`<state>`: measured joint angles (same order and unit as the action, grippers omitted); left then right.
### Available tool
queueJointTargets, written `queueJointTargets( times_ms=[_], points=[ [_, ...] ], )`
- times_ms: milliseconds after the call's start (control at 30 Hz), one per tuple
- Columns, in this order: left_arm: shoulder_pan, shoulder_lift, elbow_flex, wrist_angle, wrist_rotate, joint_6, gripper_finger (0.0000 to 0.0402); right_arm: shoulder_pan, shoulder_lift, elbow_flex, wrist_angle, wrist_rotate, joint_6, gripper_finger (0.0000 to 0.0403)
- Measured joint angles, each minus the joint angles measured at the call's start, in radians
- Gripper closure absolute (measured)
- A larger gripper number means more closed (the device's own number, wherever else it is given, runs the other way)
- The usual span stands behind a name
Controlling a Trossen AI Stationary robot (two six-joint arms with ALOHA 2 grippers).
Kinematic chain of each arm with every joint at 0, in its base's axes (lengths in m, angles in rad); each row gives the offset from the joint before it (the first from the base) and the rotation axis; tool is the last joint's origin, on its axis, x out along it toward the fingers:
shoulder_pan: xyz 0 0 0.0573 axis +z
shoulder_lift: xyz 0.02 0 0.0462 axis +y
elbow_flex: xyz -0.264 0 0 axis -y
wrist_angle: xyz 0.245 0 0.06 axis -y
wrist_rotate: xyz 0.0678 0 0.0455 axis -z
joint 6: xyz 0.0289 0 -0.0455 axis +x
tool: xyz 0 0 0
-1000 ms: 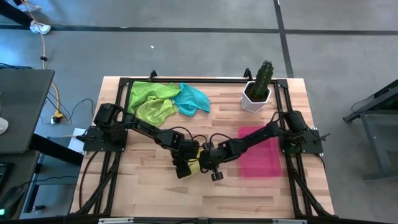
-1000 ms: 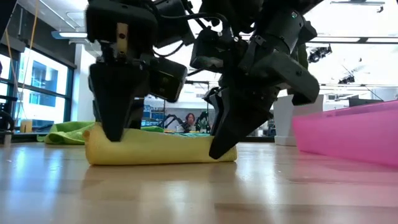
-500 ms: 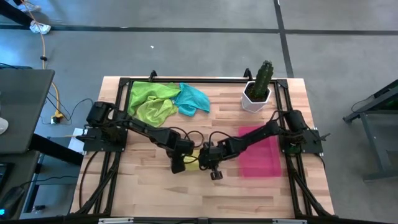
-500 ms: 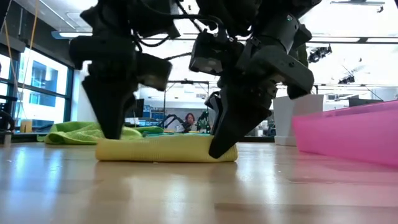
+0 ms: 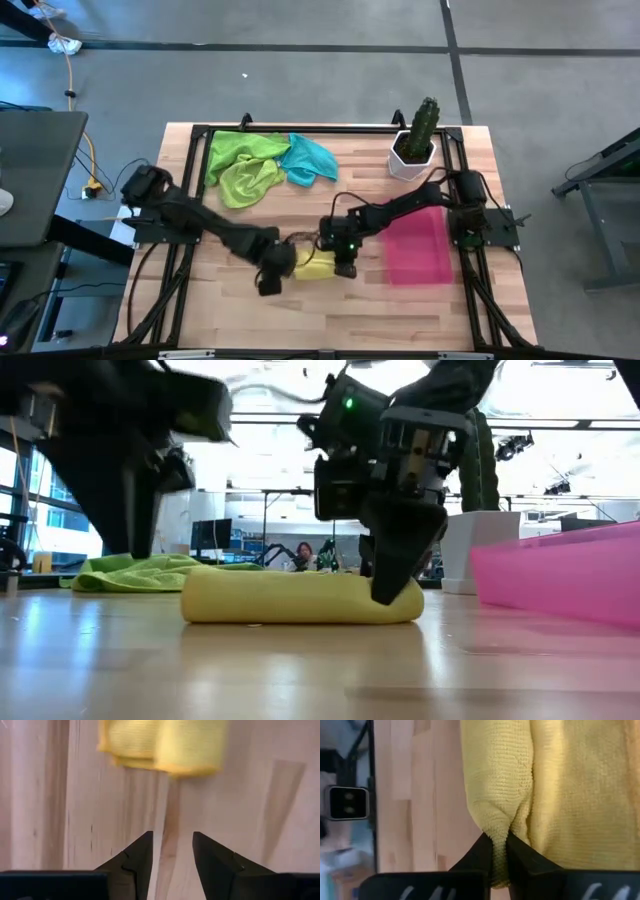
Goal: Roll microfiber towels into tight, uniform cylinder then place into a basket
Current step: Roll the yellow microfiber towel
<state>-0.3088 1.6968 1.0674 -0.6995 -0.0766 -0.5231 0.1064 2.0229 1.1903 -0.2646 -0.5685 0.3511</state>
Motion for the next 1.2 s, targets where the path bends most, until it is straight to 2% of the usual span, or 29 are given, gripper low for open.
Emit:
queueJointTargets(
  times_ms=[200, 433, 600, 933, 1200],
  points=[
    [-0.100, 0.015, 0.002, 0.143, -0.251, 0.036, 0.0273, -0.057, 0.001, 0.000, -0.006, -0.096, 0.128, 0.0391],
    [-0.126, 0.055, -0.001, 0.277, -0.406, 0.250, 0.0272, -0.095, 0.000, 0.002, -0.020, -0.167, 0.260, 0.0391],
    [-0.107, 0.121, 0.003, 0.356, -0.400, 0.265, 0.0272, -0.107, -0.001, 0.004, -0.054, -0.191, 0.304, 0.0391],
    [-0.060, 0.194, -0.001, 0.346, -0.434, 0.273, 0.0272, -0.088, 0.042, 0.008, -0.029, -0.198, 0.320, 0.0391],
    [-0.010, 0.233, 0.003, 0.404, -0.321, 0.273, 0.0272, -0.079, 0.053, 0.008, 0.010, -0.194, 0.303, 0.0391]
  ],
)
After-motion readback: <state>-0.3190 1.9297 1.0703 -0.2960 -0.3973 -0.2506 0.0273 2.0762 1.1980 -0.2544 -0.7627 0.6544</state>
